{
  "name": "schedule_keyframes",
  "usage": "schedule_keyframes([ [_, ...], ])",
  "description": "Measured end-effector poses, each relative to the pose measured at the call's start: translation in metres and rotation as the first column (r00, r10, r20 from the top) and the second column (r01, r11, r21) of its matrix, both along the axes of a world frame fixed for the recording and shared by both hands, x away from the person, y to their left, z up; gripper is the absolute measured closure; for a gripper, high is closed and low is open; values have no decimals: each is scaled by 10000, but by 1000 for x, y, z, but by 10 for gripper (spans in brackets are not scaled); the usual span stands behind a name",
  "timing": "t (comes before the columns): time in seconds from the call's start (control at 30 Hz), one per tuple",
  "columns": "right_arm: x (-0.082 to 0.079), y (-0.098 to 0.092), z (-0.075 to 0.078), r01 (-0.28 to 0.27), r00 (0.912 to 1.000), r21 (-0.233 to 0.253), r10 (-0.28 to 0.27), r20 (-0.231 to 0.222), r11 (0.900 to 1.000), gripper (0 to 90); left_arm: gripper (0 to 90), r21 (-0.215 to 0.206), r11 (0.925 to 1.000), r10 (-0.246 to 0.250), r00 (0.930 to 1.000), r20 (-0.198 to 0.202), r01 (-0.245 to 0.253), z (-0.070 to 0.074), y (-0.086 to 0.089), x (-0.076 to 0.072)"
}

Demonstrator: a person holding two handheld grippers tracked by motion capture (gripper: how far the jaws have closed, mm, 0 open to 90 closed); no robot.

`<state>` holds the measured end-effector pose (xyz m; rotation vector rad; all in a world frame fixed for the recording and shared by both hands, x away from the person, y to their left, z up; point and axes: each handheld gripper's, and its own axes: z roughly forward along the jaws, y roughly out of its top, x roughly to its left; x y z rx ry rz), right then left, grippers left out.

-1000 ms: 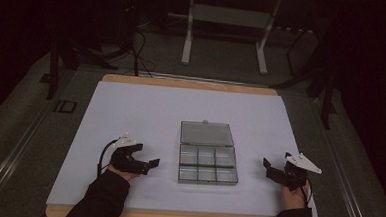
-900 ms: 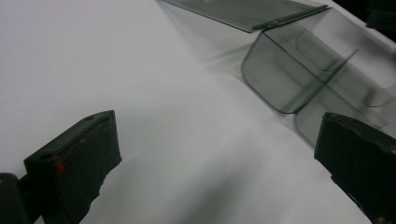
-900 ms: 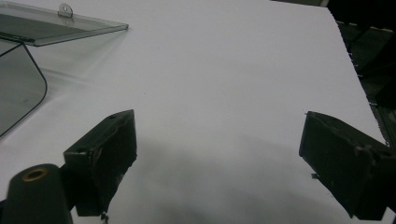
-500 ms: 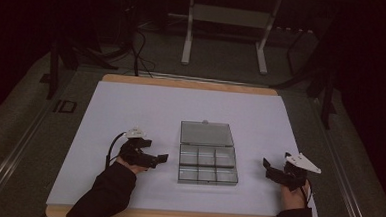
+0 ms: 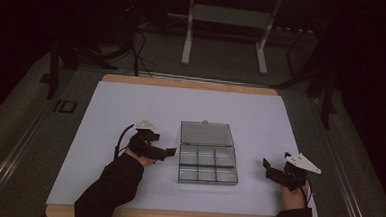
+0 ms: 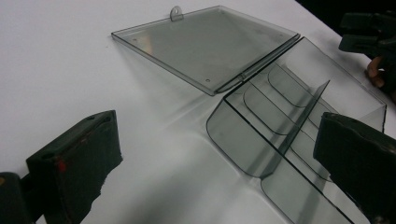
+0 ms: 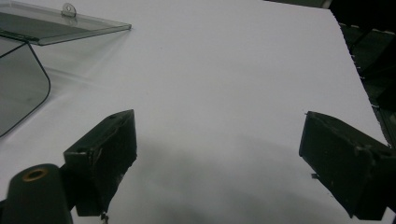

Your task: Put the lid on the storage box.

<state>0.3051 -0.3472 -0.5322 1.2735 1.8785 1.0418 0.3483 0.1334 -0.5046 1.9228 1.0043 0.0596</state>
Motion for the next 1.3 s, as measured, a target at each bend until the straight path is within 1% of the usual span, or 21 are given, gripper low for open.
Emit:
schedule_keyframes([
  [0.2,0,0,0,-23,10000,-28,23,46,10000,110,19,-102,9999,-55,9998,-174,53,1,-9,11],
  [0.3,0,1,0,-31,10000,-55,31,17,10000,111,19,-253,9997,-35,9992,-393,26,1,-15,18],
  [0.37,0,1,0,-34,10000,-77,35,23,10000,111,19,-300,9996,-14,9990,-457,0,1,-19,22],
  [0.47,0,1,0,-42,10000,-108,42,26,9999,111,20,-241,9997,-25,9988,-488,13,1,-26,30],
  [0.5,0,1,0,-40,10000,-115,41,21,9999,111,20,-111,9999,11,9988,-490,-16,1,-29,34],
  [0.57,0,1,0,-47,10000,-132,47,17,9999,111,20,-66,10000,51,9985,-551,-55,0,-32,38],
  [0.63,0,1,0,-54,10000,-142,54,28,9999,111,20,-123,9997,190,9965,-814,-200,-3,-34,44],
  [0.67,-1,1,0,-63,10000,-144,64,31,9999,111,20,-143,9997,186,9957,-904,-200,-4,-35,47],
  [0.7,-1,1,0,-69,10000,-145,69,30,9999,111,20,-101,9995,284,9948,-974,-295,-6,-36,50],
  [0.77,0,1,0,-91,9999,-161,92,57,9998,111,20,-211,9993,276,9939,-1067,-300,-7,-38,54],
  [0.83,-1,1,0,-120,9999,-178,121,66,9998,111,31,-85,9996,263,9935,-1108,-274,-8,-43,58],
  [0.9,-1,1,0,-135,9999,-176,136,76,9998,111,48,-154,9993,309,9910,-1299,-332,-9,-46,61],
  [0.97,-1,1,0,-117,9999,-145,118,61,9998,111,58,-122,9989,427,9888,-1427,-449,-10,-49,63],
  [1.03,-1,1,0,-129,9999,-139,130,63,9998,111,76,-74,9981,587,9845,-1651,-608,-13,-49,66],
  [1.1,-1,1,0,-134,9999,-147,136,80,9998,111,79,-125,9977,627,9809,-1841,-661,-16,-48,68],
  [1.13,-1,1,0,-146,9999,-151,147,86,9998,111,102,-139,9975,653,9802,-1869,-691,-17,-48,68],
  [1.17,-1,1,0,-146,9999,-149,147,81,9998,111,122,-238,9972,650,9781,-1977,-711,-19,-47,68],
  [1.2,-1,1,0,-141,9999,-155,142,70,9998,111,137,-248,9974,605,9770,-2045,-670,-20,-46,69],
  [1.23,-1,1,0,-142,9999,-165,143,65,9998,111,160,-370,9974,531,9762,-2102,-622,-22,-46,69],
  [1.27,-1,1,0,-142,9999,-165,143,65,9998,111,160,-437,9976,434,9753,-2165,-541,-24,-46,69],
  [1.3,0,1,0,-138,9999,-168,139,58,9998,111,168,-441,9975,437,9737,-2235,-549,-25,-47,69],
])
